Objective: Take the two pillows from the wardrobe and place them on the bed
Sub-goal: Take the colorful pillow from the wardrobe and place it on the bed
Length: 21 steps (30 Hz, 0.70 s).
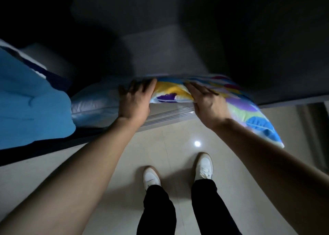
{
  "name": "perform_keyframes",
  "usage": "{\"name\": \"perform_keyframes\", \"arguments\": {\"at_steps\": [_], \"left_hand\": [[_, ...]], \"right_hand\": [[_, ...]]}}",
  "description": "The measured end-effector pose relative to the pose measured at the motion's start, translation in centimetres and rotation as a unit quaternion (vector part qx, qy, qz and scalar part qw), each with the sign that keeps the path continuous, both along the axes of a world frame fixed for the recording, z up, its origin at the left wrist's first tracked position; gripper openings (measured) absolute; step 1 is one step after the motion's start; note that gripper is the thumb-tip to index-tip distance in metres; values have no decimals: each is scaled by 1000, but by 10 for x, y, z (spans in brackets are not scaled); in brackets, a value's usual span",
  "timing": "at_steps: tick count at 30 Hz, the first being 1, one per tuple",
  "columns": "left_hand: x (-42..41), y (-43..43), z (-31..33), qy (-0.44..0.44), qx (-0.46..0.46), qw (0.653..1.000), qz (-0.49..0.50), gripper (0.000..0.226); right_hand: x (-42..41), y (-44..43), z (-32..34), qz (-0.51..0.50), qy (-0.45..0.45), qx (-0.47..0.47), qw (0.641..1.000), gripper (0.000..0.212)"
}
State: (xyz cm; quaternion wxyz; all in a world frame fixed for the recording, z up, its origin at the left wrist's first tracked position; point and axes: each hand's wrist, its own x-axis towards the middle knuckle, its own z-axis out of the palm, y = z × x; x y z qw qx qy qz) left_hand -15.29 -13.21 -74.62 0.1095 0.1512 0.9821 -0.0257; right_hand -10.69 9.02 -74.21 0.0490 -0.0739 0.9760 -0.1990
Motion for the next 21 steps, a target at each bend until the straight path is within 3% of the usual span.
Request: {"name": "perform_keyframes", "arguments": {"at_steps": [5, 11, 21], "left_hand": [[57, 34, 68, -62, 43, 996, -38, 63], [116, 51, 162, -52, 56, 995, -67, 44], [163, 69, 339, 6, 27, 985, -168, 50]], "right_hand": [[80, 31, 67, -39, -84, 20, 995, 65], [145, 47, 159, -66, -118, 25, 990, 61], [213, 64, 320, -104, -53, 36, 993, 56]]}}
